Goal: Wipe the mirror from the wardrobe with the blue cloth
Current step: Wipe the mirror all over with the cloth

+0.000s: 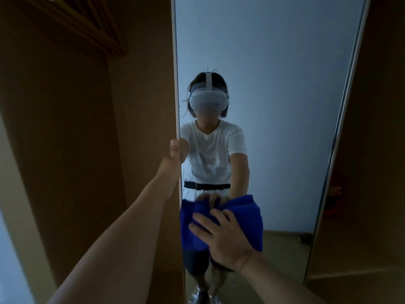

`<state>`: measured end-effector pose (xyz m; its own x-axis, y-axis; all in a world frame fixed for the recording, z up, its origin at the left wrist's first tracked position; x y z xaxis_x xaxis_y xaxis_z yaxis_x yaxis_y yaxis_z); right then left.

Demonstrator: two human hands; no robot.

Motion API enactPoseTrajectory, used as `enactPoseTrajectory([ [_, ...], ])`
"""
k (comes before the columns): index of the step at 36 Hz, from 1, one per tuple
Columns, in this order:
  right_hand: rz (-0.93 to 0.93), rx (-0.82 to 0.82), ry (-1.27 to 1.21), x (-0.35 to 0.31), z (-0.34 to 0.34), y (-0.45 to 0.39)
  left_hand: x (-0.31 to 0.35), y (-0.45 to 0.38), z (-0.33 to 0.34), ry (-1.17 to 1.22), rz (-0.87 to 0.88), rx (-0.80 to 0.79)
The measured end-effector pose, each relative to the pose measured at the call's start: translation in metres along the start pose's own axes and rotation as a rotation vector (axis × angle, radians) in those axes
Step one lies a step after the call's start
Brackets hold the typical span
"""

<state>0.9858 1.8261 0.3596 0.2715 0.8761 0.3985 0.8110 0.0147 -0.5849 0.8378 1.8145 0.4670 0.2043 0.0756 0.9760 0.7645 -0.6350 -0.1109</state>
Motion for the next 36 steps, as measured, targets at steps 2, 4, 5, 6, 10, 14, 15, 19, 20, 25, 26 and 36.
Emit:
enactPoseTrajectory([
  [2,0.095,0.132,-0.029,0.016,-0.028,-0.014,0.001,0.001,0.001,-0.005,0.027,-0.018],
  [4,0.183,0.247,0.018,0.035,-0.060,-0.030,0.003,0.002,0.003,0.026,0.076,-0.069],
  [5,0.218,0.297,0.058,0.045,-0.075,-0.038,0.005,0.003,0.005,0.050,0.107,-0.100],
  [6,0.251,0.344,0.085,0.054,-0.090,-0.046,0.006,0.003,0.006,0.057,0.129,-0.115],
  [10,0.329,0.392,0.145,0.073,-0.128,-0.077,0.005,0.001,0.005,0.053,0.128,-0.140],
  [14,0.342,0.288,0.147,0.067,-0.117,-0.093,0.007,0.003,0.005,0.081,0.135,-0.137],
  [15,0.342,0.293,0.137,0.062,-0.112,-0.092,0.007,0.003,0.004,0.091,0.139,-0.131],
  [19,0.304,0.278,0.146,0.047,-0.091,-0.082,0.007,0.004,0.006,0.134,0.094,-0.150],
  [20,0.295,0.265,0.145,0.046,-0.086,-0.079,0.006,0.004,0.006,0.133,0.079,-0.152],
  [25,0.169,0.153,0.176,0.036,-0.059,-0.061,0.001,0.003,0.008,0.135,-0.028,-0.154],
  [26,0.161,0.126,0.164,0.034,-0.052,-0.056,0.000,0.002,0.008,0.126,-0.040,-0.156],
  [36,0.002,-0.012,0.127,0.013,-0.007,-0.022,-0.007,-0.008,0.006,0.079,-0.006,-0.015],
])
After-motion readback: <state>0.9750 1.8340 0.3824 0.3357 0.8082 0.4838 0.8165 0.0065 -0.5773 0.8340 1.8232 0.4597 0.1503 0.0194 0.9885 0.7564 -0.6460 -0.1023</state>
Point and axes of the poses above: each hand's wrist, its own y-axis away from the middle knuckle, its own z-axis out of the palm, x = y × z, the point moved 7 cm from there along -y, towards the middle knuckle, and after that the axes turned 1 degree about -x, right-handed, at the moved point
